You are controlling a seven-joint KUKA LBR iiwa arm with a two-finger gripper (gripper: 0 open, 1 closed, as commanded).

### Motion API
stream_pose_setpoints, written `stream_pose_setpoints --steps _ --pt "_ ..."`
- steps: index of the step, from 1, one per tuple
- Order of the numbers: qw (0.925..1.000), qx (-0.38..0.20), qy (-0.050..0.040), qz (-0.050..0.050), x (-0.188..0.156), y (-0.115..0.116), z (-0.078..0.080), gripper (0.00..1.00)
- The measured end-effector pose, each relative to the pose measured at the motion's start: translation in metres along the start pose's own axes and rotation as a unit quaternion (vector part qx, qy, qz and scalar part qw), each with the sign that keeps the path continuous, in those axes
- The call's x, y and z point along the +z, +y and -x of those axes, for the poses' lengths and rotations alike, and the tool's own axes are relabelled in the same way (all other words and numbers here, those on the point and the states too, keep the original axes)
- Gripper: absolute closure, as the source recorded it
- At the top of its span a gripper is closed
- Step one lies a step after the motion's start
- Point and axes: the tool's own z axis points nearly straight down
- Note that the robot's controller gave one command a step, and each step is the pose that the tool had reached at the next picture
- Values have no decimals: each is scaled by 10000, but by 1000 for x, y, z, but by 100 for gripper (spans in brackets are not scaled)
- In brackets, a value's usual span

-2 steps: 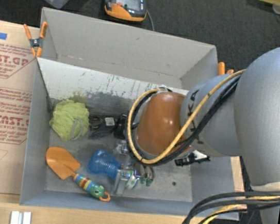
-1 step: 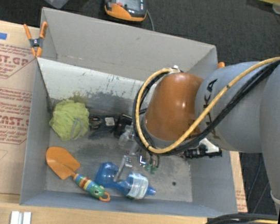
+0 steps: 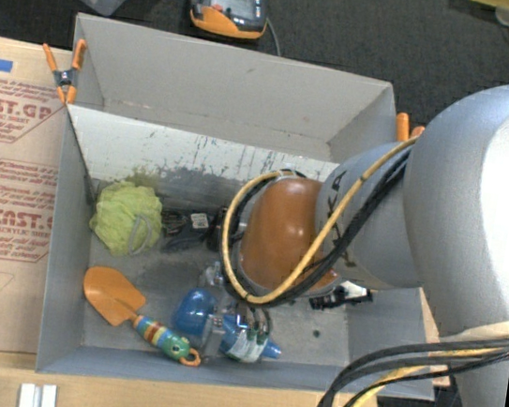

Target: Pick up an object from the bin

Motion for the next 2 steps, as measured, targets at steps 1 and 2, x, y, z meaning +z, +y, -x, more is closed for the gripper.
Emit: stream_pose_setpoints --steps 1,2 --pt "9884 1516 -105 31 -2 -10 -12 0" --pt "10000 48 -10 7 -1 0 0 100"
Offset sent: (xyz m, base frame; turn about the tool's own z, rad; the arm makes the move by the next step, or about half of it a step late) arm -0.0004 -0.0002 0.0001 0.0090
